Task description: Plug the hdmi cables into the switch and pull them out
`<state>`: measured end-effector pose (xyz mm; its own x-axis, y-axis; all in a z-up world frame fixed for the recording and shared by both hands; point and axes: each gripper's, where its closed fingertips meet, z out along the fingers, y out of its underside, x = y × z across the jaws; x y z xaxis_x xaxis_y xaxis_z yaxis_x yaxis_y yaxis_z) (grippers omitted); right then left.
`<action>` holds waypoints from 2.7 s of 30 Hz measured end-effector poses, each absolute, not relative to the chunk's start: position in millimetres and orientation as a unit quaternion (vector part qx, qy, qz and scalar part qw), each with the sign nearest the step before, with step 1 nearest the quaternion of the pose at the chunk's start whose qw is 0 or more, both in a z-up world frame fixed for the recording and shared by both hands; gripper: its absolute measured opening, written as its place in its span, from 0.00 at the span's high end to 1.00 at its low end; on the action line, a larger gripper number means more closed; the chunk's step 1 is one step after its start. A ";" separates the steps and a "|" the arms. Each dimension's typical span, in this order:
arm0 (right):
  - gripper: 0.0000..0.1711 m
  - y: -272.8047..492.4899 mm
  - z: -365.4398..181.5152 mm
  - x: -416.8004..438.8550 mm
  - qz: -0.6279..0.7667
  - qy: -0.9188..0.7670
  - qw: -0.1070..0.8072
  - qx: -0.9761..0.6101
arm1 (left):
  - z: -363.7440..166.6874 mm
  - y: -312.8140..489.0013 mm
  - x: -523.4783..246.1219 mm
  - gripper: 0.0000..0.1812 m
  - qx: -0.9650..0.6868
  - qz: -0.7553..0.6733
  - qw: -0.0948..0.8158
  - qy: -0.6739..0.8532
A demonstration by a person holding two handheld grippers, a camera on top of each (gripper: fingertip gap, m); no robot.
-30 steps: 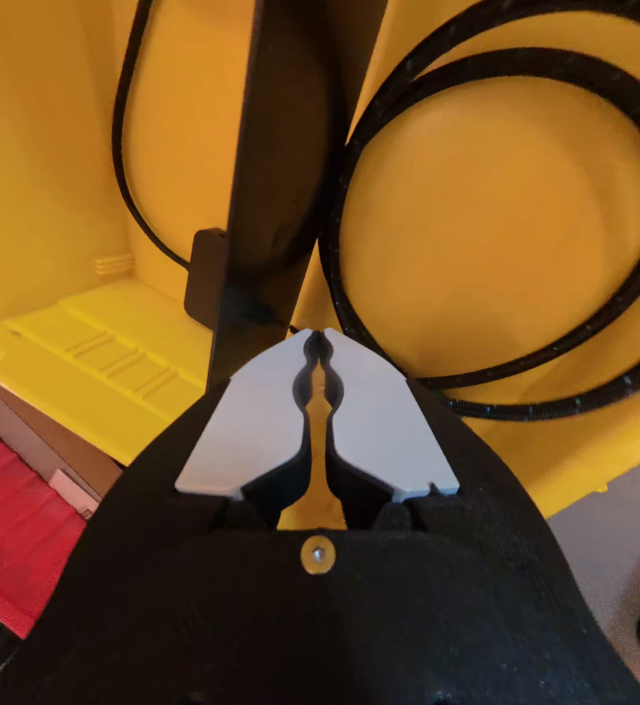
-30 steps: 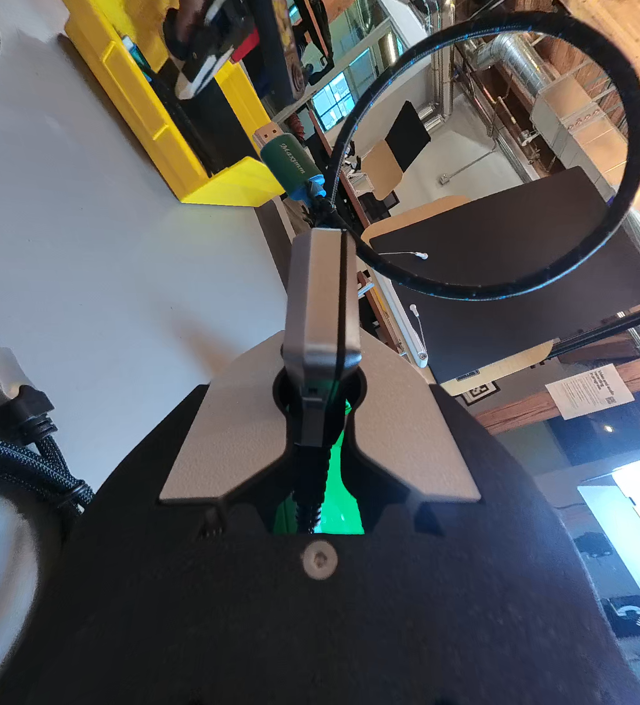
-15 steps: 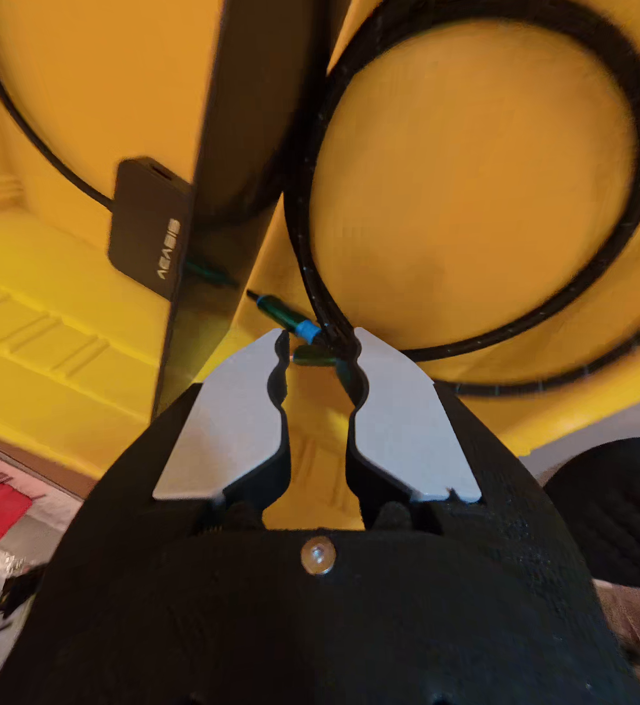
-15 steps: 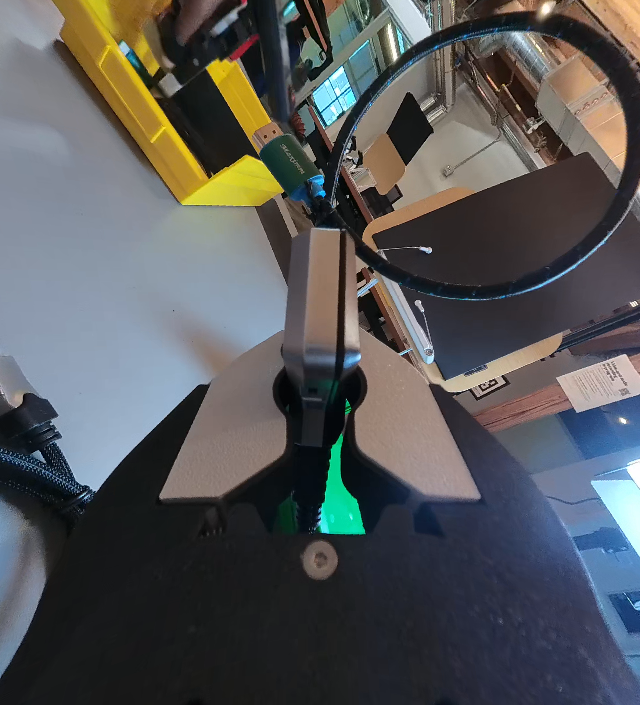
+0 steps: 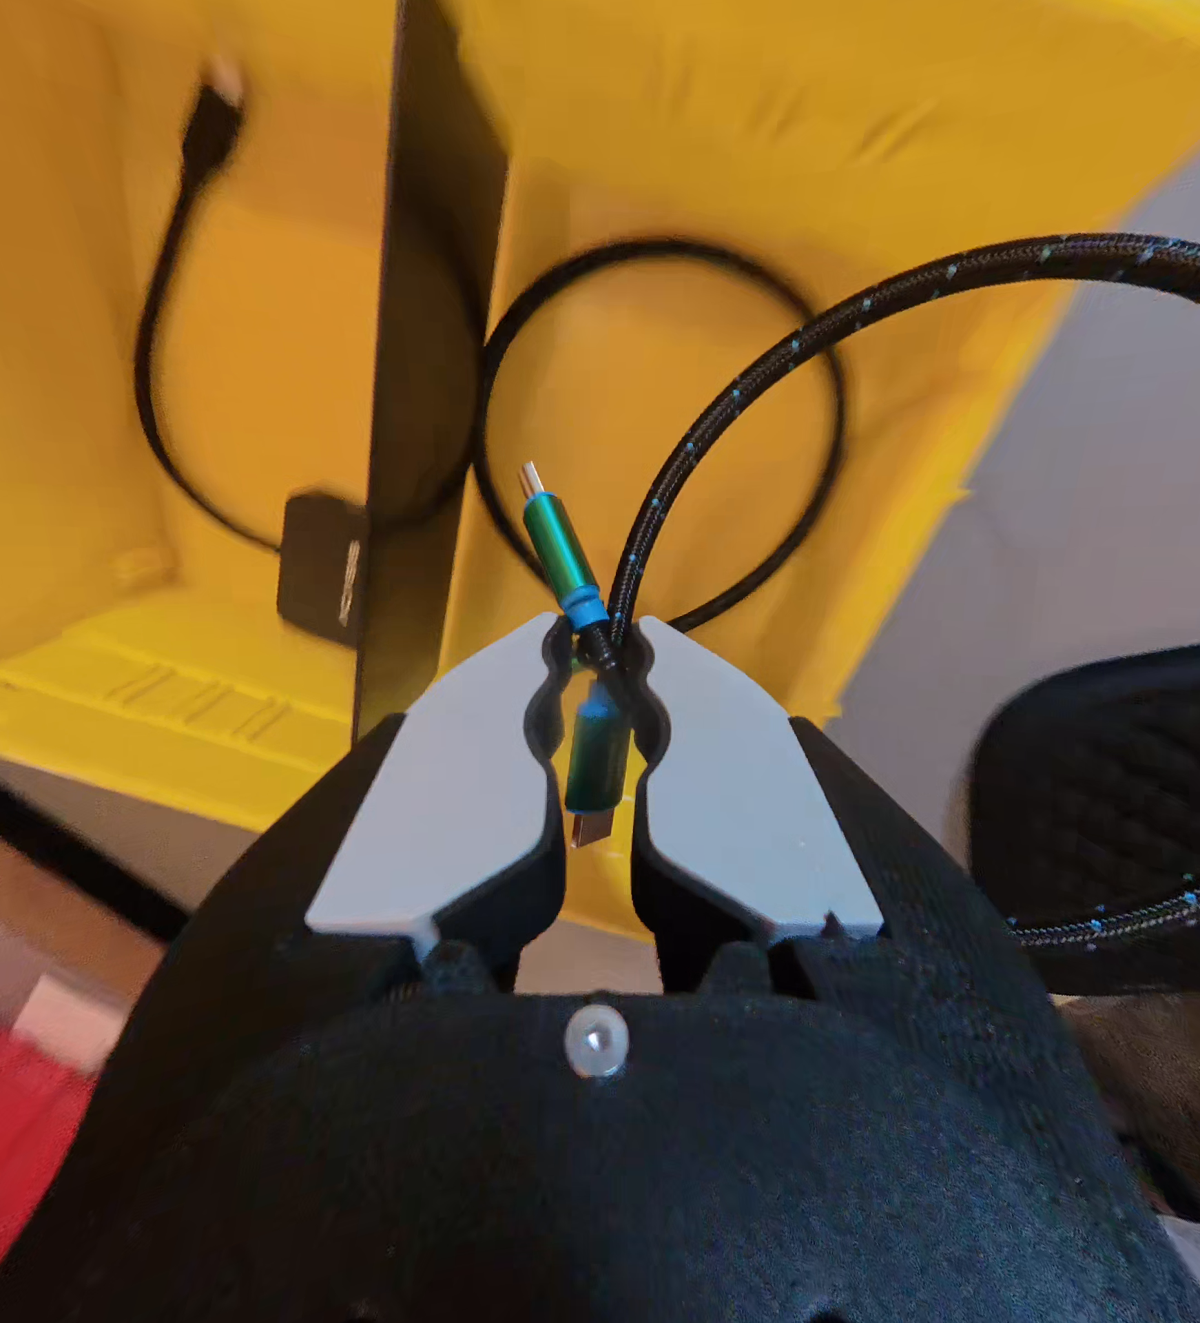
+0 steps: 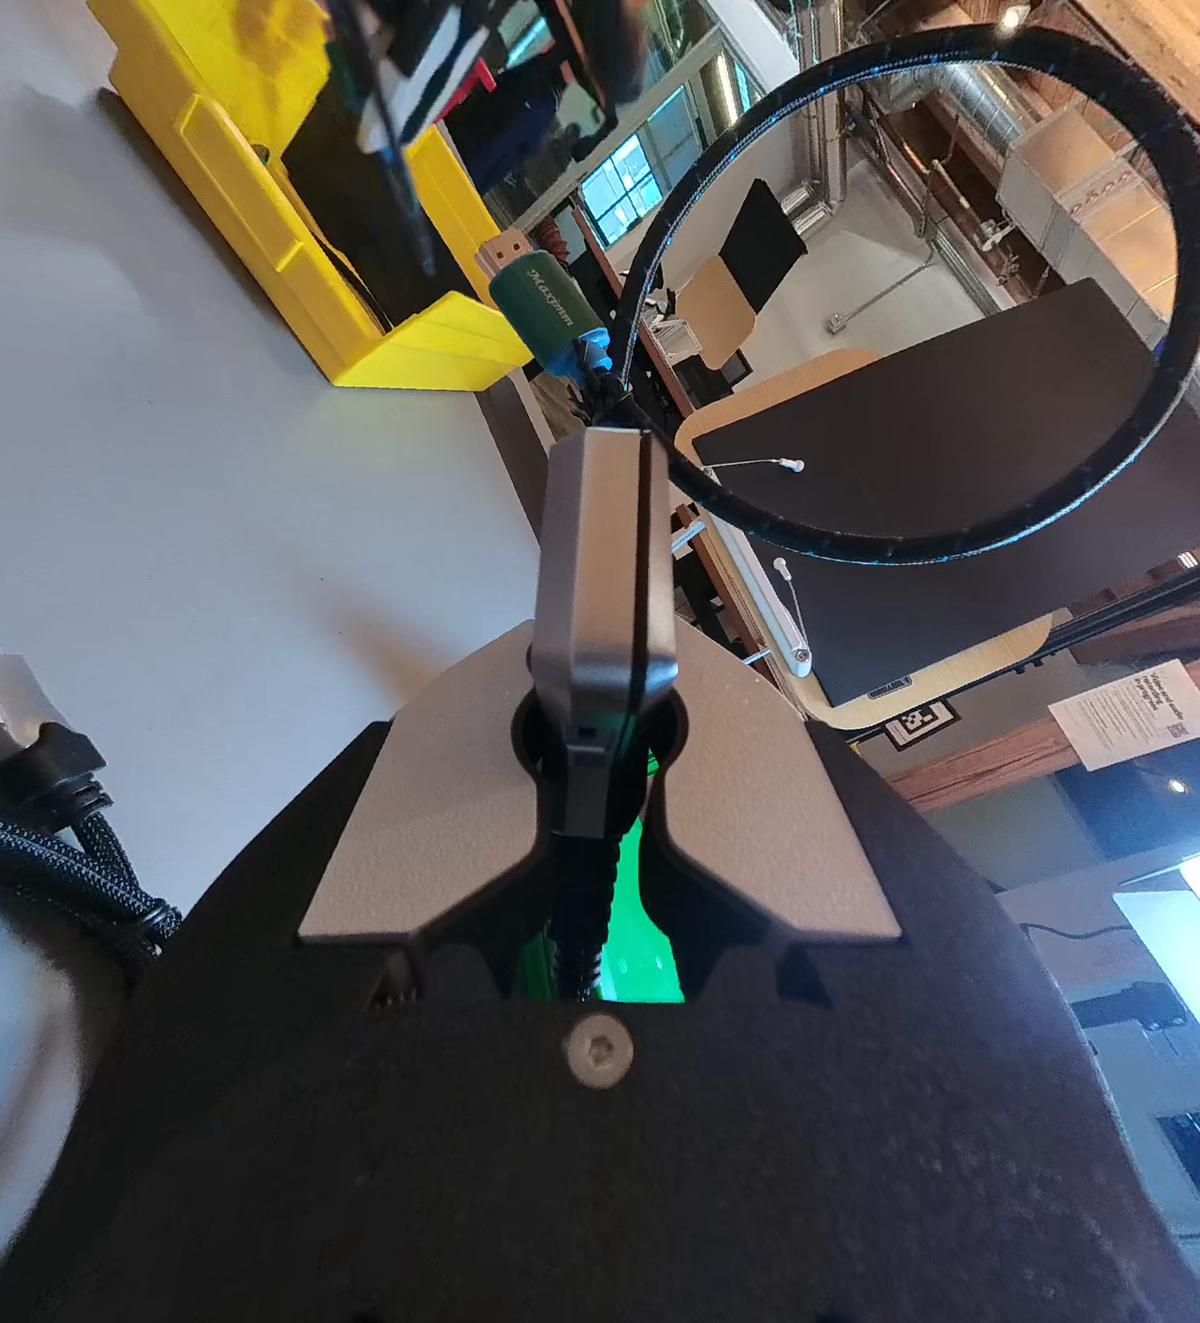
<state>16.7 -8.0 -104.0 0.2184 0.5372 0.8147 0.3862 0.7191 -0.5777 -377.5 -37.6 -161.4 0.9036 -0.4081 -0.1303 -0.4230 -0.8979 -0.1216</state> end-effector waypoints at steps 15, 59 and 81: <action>0.86 -8.2 -121.8 14.6 0.015 -0.658 0.662 -0.359 | -154.7 -84.8 -84.5 0.92 -0.730 -0.463 0.271 0.424; 0.86 19.4 -113.7 27.8 0.031 -0.608 0.668 -0.427 | -240.8 -22.3 -64.0 0.84 -0.779 -0.006 0.320 0.540; 0.86 32.6 -96.7 45.0 0.063 -0.561 0.689 -0.454 | -209.4 -32.8 -113.4 0.92 -0.826 -0.389 0.356 0.200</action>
<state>45.0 32.6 -96.7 0.3623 0.5963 0.7163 0.4230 0.5797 -0.6965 -113.4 -32.8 -209.4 0.6166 -0.6080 0.5001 -0.0540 -0.6664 -0.7436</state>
